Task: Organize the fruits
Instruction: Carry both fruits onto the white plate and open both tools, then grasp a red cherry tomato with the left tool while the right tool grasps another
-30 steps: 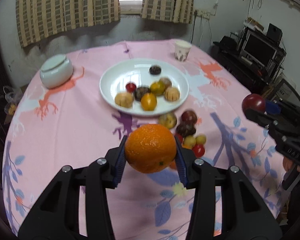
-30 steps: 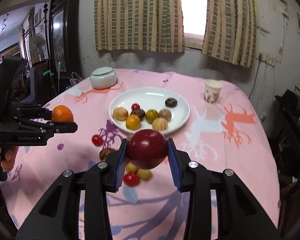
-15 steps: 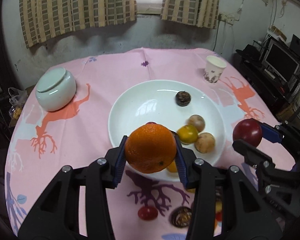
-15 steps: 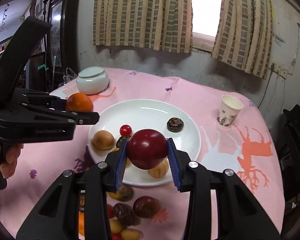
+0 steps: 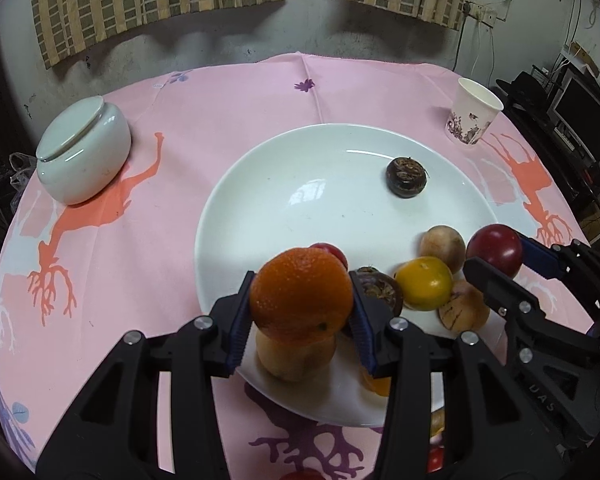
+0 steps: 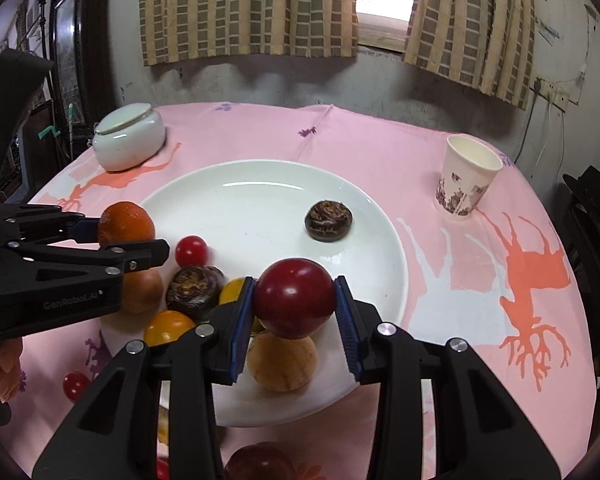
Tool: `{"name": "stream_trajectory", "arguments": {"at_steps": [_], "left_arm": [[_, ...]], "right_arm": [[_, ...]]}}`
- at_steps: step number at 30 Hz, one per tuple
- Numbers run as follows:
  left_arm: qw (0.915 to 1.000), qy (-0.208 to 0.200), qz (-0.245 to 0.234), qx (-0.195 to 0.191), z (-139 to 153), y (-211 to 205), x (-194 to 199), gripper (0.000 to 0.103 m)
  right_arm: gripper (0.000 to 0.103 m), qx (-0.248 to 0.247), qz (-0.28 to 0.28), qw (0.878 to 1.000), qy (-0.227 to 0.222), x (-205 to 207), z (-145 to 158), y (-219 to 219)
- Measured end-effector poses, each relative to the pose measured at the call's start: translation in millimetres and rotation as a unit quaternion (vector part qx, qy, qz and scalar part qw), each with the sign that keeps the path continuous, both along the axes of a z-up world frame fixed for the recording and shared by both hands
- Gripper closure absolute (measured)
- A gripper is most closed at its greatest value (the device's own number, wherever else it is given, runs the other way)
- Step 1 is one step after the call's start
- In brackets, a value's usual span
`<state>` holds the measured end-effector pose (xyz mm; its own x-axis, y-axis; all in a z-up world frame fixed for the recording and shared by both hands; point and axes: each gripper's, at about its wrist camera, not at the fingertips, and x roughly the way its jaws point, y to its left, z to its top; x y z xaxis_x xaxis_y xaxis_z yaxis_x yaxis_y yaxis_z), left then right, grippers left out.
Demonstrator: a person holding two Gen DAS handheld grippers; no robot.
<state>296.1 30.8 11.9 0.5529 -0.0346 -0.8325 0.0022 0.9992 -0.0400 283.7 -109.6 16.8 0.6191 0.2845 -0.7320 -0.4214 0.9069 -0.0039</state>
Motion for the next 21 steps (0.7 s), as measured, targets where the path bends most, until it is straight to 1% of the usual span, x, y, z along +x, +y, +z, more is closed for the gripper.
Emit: {"name": "stream_trajectory", "arguments": {"at_steps": [1,3,4,5,6,8,10,12,13,14,15,16,19,21], "left_arm": [[1.0,-0.005,0.003,0.003,0.1,-0.2,0.5,0.056],[0.9997,-0.021,0.007,0.013,3.8,-2.3,-1.6,0.028],[0.9993,-0.031,0.009,0.021,6.9,-3.1,-3.5,0.024],[0.9988,-0.041,0.011,0.025,10.6,-3.4,-6.2,0.022],[0.9987,-0.045,0.008,0.024,13.8,-3.7,-9.2,0.022],[0.9987,-0.045,0.004,0.022,19.5,-3.5,-15.3,0.021],[0.9985,-0.05,0.009,0.02,24.7,-1.9,-23.3,0.018],[0.9987,-0.05,0.01,0.007,27.6,1.1,-35.9,0.016],[0.9989,-0.046,0.006,0.003,27.4,1.4,-42.7,0.016],[0.9991,-0.042,0.002,0.004,27.1,1.0,-48.8,0.016],[0.9992,-0.04,-0.003,0.008,26.1,0.9,-57.6,0.016],[0.9992,-0.038,-0.006,0.011,24.9,0.8,-66.5,0.015],[0.9992,-0.033,-0.008,0.022,20.7,1.7,-92.2,0.013],[0.9992,-0.034,0.004,0.019,17.7,5.4,-110.2,0.01]], "right_arm": [[0.063,0.002,0.001,1.0,0.013,2.7,-3.3,-0.6],[0.061,0.012,-0.007,1.0,0.024,5.5,-5.4,-5.5],[0.06,0.016,-0.009,1.0,0.024,5.2,-5.2,-7.8],[0.055,0.022,-0.011,0.999,0.023,4.0,-4.3,-10.8],[0.054,0.028,-0.014,0.999,0.019,2.3,-2.7,-14.0],[0.054,0.034,-0.019,0.999,0.008,-3.8,2.3,-21.2],[0.054,0.042,-0.028,0.999,0.013,-10.4,7.2,-30.7],[0.054,0.047,-0.032,0.998,0.016,-20.6,12.7,-39.2],[0.054,0.047,-0.033,0.998,0.014,-29.1,16.3,-43.9],[0.051,0.048,-0.033,0.998,0.013,-36.6,18.8,-47.6],[0.046,0.05,-0.031,0.998,0.012,-45.5,21.2,-51.7],[0.038,0.054,-0.032,0.998,0.01,-57.1,23.8,-56.5],[0.038,0.063,-0.029,0.997,0.017,-86.4,26.8,-65.8],[0.038,0.05,-0.033,0.998,0.029,-105.8,23.5,-67.6]]}}
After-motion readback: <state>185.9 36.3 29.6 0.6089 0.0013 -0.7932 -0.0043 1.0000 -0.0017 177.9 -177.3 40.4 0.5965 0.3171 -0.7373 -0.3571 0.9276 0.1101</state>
